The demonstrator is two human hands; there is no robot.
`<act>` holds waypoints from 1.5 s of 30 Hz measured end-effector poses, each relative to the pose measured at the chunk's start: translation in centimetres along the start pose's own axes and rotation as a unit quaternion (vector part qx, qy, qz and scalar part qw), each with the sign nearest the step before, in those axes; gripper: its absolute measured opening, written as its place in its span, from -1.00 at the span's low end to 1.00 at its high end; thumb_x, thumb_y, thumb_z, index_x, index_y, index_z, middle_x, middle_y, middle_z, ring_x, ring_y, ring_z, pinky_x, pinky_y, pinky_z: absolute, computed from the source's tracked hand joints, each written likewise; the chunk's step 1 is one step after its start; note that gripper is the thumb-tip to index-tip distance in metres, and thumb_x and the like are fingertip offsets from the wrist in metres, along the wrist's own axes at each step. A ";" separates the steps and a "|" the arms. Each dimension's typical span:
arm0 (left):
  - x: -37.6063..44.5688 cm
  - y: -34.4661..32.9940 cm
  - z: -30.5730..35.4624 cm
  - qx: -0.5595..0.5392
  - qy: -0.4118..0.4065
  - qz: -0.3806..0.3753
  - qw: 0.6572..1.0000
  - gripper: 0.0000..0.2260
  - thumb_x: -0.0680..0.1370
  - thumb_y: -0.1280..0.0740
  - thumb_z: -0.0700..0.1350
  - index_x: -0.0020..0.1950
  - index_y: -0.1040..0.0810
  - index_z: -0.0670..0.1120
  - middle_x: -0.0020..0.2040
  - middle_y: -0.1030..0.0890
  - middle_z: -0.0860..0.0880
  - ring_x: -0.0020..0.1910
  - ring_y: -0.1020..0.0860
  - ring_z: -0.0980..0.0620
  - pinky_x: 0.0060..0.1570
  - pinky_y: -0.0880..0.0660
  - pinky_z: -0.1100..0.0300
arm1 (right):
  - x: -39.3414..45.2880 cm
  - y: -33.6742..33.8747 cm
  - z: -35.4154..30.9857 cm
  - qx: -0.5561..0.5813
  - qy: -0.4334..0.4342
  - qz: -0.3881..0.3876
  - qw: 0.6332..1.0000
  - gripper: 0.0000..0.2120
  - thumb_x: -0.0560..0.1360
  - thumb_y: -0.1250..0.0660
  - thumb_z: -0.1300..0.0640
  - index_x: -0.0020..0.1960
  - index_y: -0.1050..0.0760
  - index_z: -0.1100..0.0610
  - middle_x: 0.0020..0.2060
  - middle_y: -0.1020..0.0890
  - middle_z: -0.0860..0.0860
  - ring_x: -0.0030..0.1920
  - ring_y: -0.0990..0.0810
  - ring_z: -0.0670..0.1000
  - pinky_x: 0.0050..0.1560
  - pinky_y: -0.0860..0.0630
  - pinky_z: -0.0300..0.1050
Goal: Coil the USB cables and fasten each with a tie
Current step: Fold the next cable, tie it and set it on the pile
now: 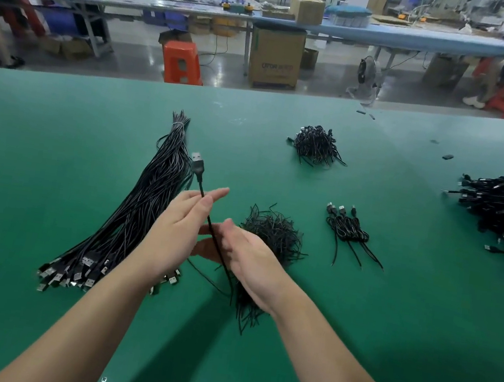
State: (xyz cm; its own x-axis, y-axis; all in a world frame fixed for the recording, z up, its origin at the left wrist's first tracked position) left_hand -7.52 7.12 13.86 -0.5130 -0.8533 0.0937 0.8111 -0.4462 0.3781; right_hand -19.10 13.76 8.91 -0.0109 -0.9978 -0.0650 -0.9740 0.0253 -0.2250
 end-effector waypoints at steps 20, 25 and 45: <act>1.5 0.9 -1.1 -0.316 -0.027 -0.090 0.944 -0.53 0.65 -0.01 -0.01 0.25 -0.58 -0.25 0.21 -0.63 -0.27 0.26 -0.57 -0.24 0.25 -0.53 0.02 | -0.9 -2.5 0.4 0.004 0.001 0.007 1.000 -0.69 0.70 -0.17 0.09 -0.20 -0.50 0.05 -0.47 -0.25 -0.12 -0.46 -0.15 -0.09 -0.41 -0.12 -0.23; 2.0 3.6 1.4 -0.581 0.040 -0.129 0.803 -0.57 0.60 -0.11 -0.05 0.10 -0.68 -0.28 0.05 -0.69 -0.25 0.06 -0.68 -0.16 -0.04 -0.64 0.01 | -0.5 -2.6 1.6 0.095 -0.045 -0.014 0.994 -0.63 0.62 -0.22 -0.01 -0.36 -0.35 0.02 -0.45 -0.24 -0.08 -0.46 -0.12 -0.05 -0.42 -0.11 -0.20; 0.2 1.9 -3.4 -0.045 0.092 -0.095 0.990 -0.67 0.72 -0.08 -0.05 0.31 -0.56 -0.12 0.25 -0.62 -0.03 0.28 -0.57 0.05 0.39 -0.40 0.12 | 0.5 -1.1 0.6 0.125 -0.010 0.032 0.992 -0.69 0.60 -0.23 -0.04 -0.29 -0.46 0.02 -0.45 -0.22 -0.08 -0.48 -0.13 -0.08 -0.48 -0.14 -0.24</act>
State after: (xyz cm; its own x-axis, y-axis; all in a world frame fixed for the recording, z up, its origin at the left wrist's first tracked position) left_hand -5.13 5.20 11.51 -0.6053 -0.7831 -0.1429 0.7316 -0.6180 0.2879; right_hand -17.92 13.31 8.52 -0.0644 -0.9924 -0.1049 -0.8852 0.1053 -0.4531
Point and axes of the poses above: each hand's wrist, its own x-axis towards the middle knuckle, its own y-axis out of the back of the hand, z = x × y, the point moved 3 cm from there along x, towards the middle knuckle
